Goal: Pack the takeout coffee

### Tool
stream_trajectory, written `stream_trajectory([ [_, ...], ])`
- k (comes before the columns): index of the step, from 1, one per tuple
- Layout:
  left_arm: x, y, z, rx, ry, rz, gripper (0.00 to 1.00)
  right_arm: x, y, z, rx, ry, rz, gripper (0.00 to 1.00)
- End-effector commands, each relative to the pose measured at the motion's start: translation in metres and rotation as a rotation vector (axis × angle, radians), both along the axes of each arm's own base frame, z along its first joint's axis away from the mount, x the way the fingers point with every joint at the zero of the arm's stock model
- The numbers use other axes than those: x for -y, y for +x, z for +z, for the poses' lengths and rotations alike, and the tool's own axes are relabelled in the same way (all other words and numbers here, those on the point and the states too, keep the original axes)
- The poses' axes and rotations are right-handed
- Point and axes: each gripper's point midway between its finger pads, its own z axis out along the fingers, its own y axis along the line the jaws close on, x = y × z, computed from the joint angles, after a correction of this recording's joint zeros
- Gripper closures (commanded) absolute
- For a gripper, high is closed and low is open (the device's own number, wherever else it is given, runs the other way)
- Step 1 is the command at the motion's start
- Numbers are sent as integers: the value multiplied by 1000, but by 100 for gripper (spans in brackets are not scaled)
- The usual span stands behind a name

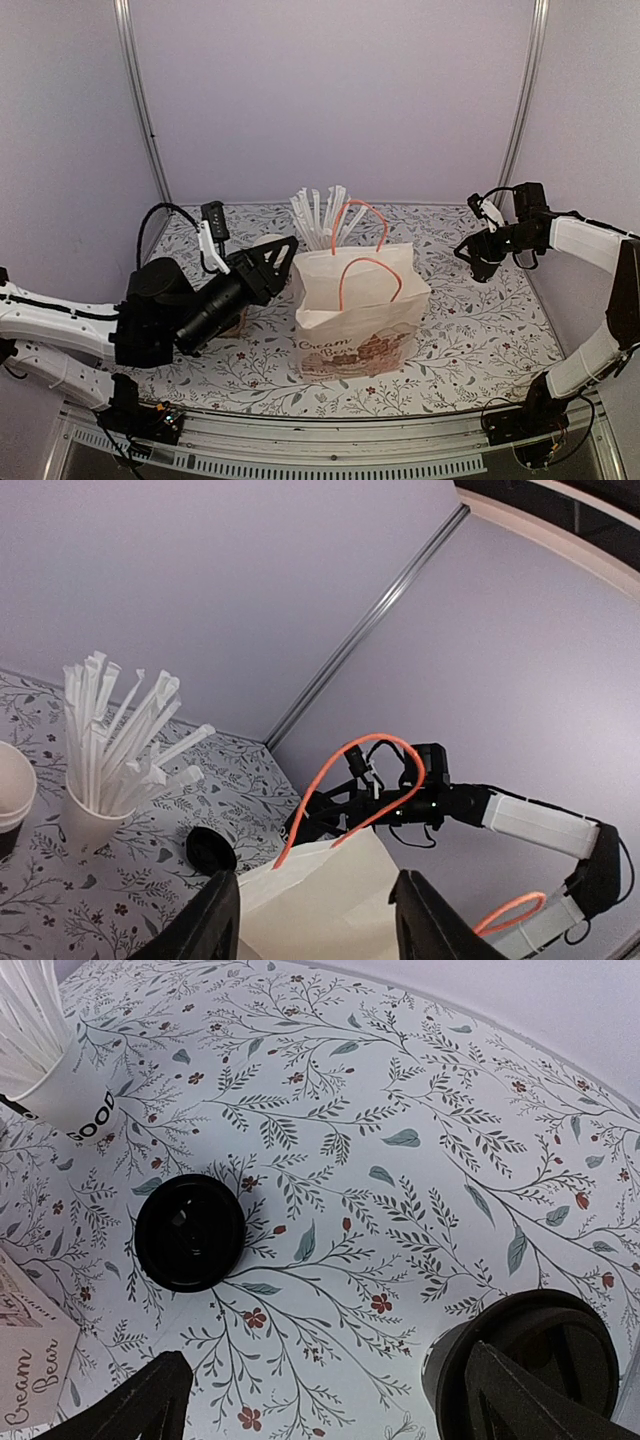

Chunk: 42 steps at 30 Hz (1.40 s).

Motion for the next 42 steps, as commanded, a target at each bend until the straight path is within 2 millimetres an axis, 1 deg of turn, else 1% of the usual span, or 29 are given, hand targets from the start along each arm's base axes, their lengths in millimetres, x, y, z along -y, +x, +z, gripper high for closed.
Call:
stream_trajectory([
  [1, -40, -3, 12, -60, 201, 52, 41, -3, -1, 8, 18, 10, 22, 1],
  [2, -52, -2, 18, -69, 243, 69, 39, -3, -1, 9, 18, 12, 23, 1],
  [4, -78, 3, 11, -138, 394, 96, 38, -4, -1, 7, 12, 15, 26, 1],
  [5, -93, 8, 18, -182, 433, 112, 40, -4, -2, 7, 10, 18, 29, 1],
  [6, -110, 14, 9, -250, 499, 139, 39, -6, -2, 7, 6, 22, 35, 1],
  [7, -127, 21, -3, -322, 561, 169, 37, -7, -3, 6, 2, 25, 43, 1],
  [8, -145, 27, -16, -389, 631, 189, 36, -8, -4, 6, -2, 28, 49, 1],
  [9, -163, 32, -28, -450, 689, 212, 37, -8, -4, 6, -4, 29, 52, 1],
  [10, -174, 35, -38, -484, 746, 203, 39, -9, -4, 6, -5, 31, 54, 1],
  [11, -182, 37, -48, -523, 791, 184, 40, -9, -4, 6, -5, 31, 57, 1],
  [13, -197, 42, -64, -612, 816, 163, 45, -9, -5, 6, -5, 32, 58, 1],
  [16, -209, 46, -95, -755, 812, 107, 53, -9, -5, 7, -4, 34, 60, 1],
  [17, -211, 47, -104, -791, 814, 89, 58, -10, -6, 8, -2, 34, 62, 1],
  [18, -209, 47, -114, -811, 826, 63, 65, -10, -6, 8, -1, 34, 62, 1],
  [20, -194, 40, -132, -846, 816, -46, 78, -10, -6, 9, 1, 32, 63, 1],
  [22, -177, 33, -148, -876, 792, -140, 84, -9, -6, 8, 1, 31, 64, 1],
  [23, -173, 30, -156, -892, 794, -162, 88, -10, -7, 8, 0, 31, 66, 1],
  [24, -168, 26, -166, -907, 810, -184, 90, -10, -6, 8, 0, 30, 67, 1],
  [26, -159, 16, -183, -939, 857, -225, 91, -10, -7, 7, -2, 28, 69, 1],
  [30, -130, -4, -207, -938, 909, -332, 93, -9, -6, 3, -10, 22, 70, 1],
  [33, -124, -11, -229, -974, 915, -359, 92, -9, -6, 0, -21, 21, 72, 1],
  [35, -127, -9, -243, -996, 945, -344, 92, -10, -6, -1, -23, 22, 75, 1],
  [37, -130, -1, -252, -1001, 988, -312, 89, -10, -6, -3, -28, 21, 77, 1],
  [40, -130, 24, -259, -950, 1064, -250, 81, -10, -6, -3, -27, 19, 79, 1],
  [42, -126, 47, -261, -913, 1085, -224, 79, -9, -6, -4, -28, 16, 79, 1],
])
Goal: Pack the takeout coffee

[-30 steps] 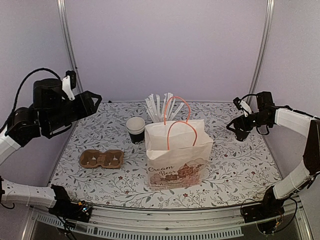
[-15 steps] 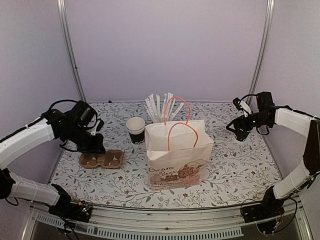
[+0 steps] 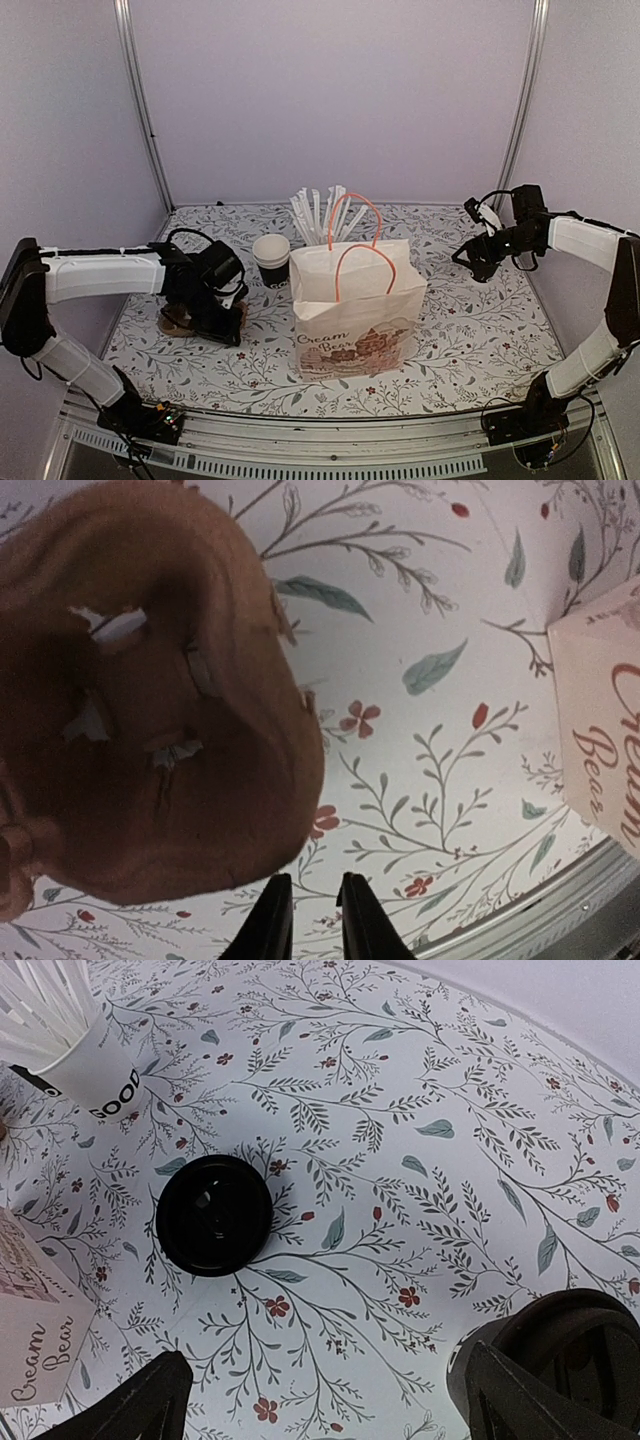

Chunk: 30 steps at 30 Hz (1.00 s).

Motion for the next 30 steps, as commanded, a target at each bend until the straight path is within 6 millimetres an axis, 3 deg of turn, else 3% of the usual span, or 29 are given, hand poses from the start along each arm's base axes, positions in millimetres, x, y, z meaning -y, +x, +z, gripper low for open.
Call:
stream_trajectory([
  [1, 12, 61, 2, 153, 33, -12, 79, -1, 3, 4, 5, 1, 14, 1],
  [6, -4, 127, -3, 245, 197, 27, 75, -1, 2, 2, -5, 5, 18, 1],
  [9, 8, 144, 8, 284, 155, 12, 73, 0, 2, 6, 5, 9, 16, 1],
  [12, 21, 138, 21, 267, 84, -12, 68, 4, 1, 7, 5, 14, 7, 1],
  [18, 24, 100, 50, 236, -32, -60, 61, 2, 0, 4, -12, 22, 22, 1],
  [23, -4, 94, 72, 281, -44, -6, 60, 1, 0, 2, -24, 30, 32, 1],
  [30, -60, 103, 64, 266, 27, 137, 51, 0, -1, -1, -36, 34, 32, 1],
])
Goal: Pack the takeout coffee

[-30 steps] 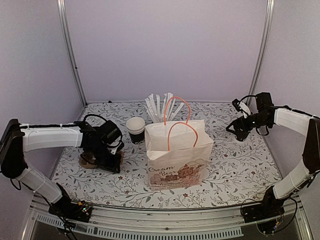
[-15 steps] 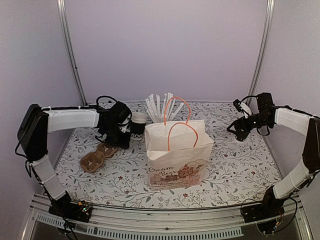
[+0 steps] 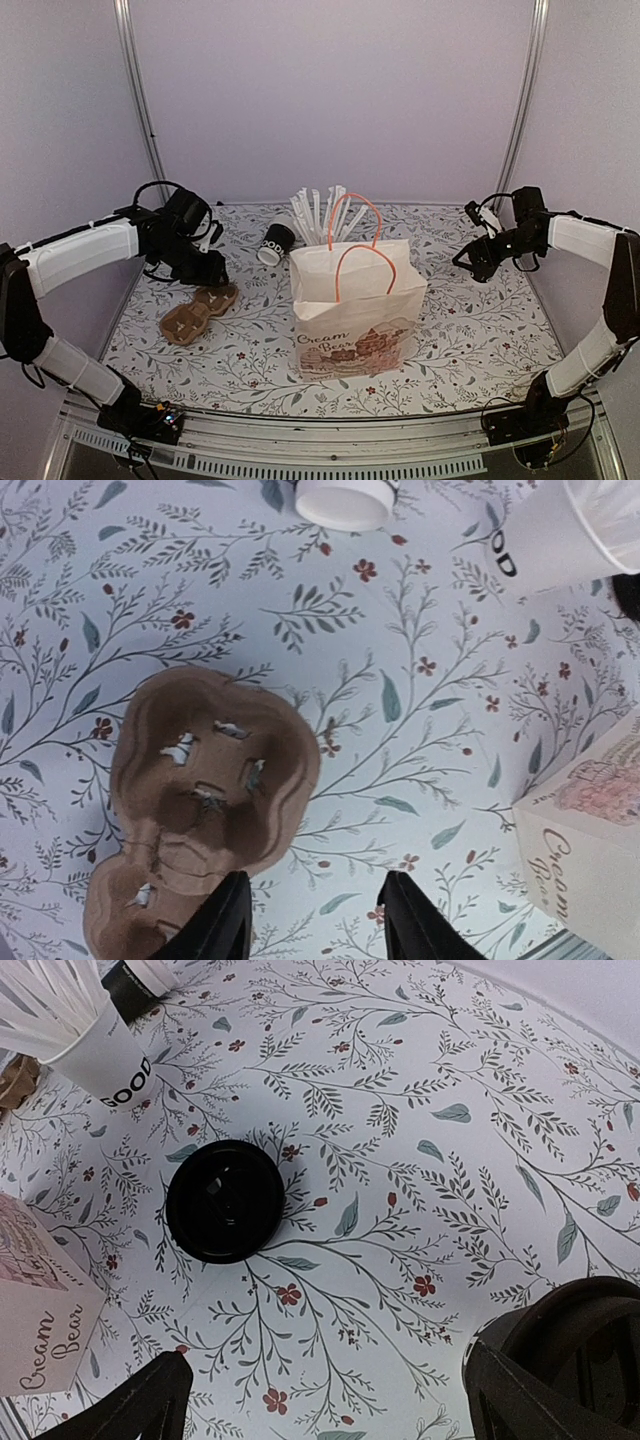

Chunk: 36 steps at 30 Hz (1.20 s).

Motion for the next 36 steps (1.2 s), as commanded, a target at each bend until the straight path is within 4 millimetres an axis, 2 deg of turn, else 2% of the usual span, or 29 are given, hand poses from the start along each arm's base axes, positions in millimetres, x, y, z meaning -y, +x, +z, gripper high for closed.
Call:
stream_trajectory([
  [1, -35, -4, -15, -62, 65, 67, 48, -1, 4, 7, 11, 10, 12, 1],
  [5, -48, -9, -21, -87, 99, 50, 43, -1, 4, 9, 15, 10, 10, 1],
  [10, -69, -17, -34, -160, 135, 73, 42, -2, 4, 9, 12, 13, 12, 1],
  [13, -69, -16, -42, -181, 125, 68, 42, -1, 4, 9, 11, 13, 11, 1],
  [18, -77, -19, -71, -296, 170, 94, 45, -2, 3, 9, 7, 17, 13, 1],
  [21, -83, -15, -77, -297, 213, 112, 48, -2, 2, 10, 9, 18, 11, 1],
  [36, -62, -11, -83, -278, 191, 13, 58, -3, 3, 8, -5, 25, 9, 1],
])
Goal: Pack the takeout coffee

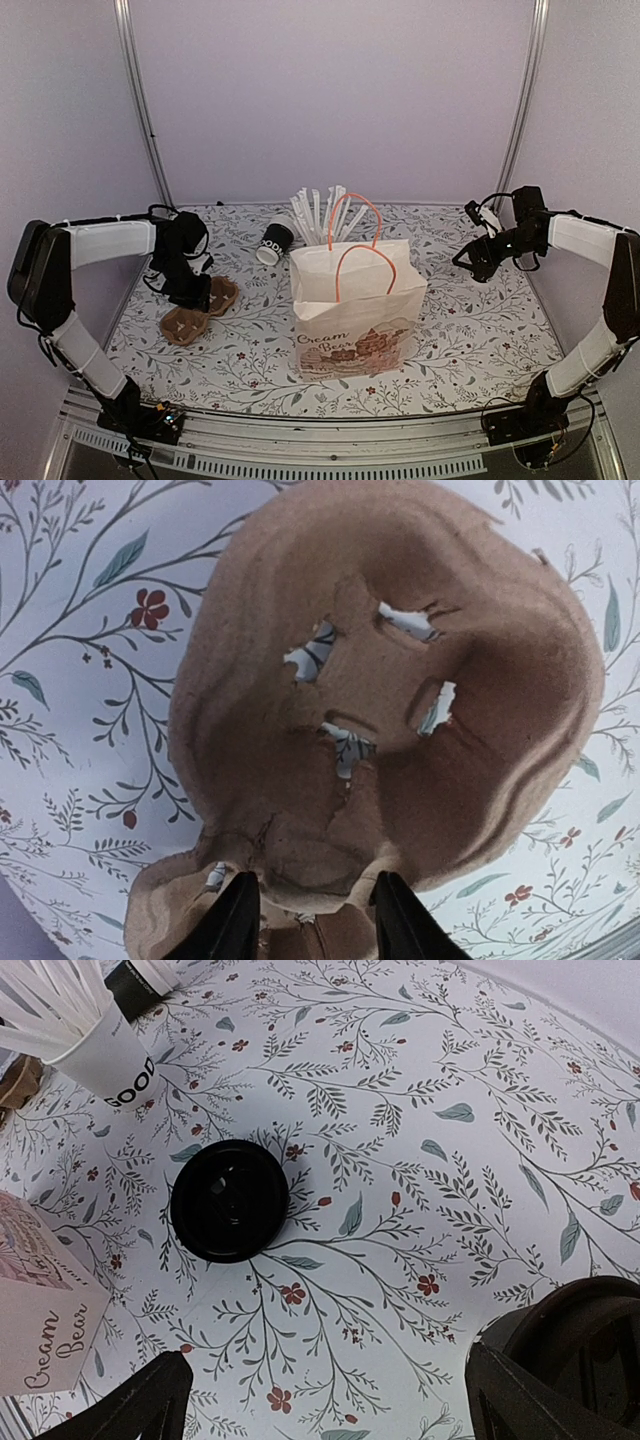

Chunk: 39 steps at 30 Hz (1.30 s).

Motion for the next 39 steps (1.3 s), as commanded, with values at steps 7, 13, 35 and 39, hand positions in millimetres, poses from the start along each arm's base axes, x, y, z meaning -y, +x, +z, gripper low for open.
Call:
stream_trajectory([
  [7, 17, 5, -6, 10, -2, -94, 60, -2, 4, 6, -3, 22, 6, 1],
  [13, 14, 8, -9, 10, 45, -114, 62, -3, 4, 4, -14, 25, 6, 1],
  [35, 30, 27, 64, 183, -62, -53, 77, -8, 2, 6, -24, 57, 18, 1],
  [39, 57, 30, 129, 325, -218, -84, 76, -20, -6, 25, 15, 117, 86, 1],
])
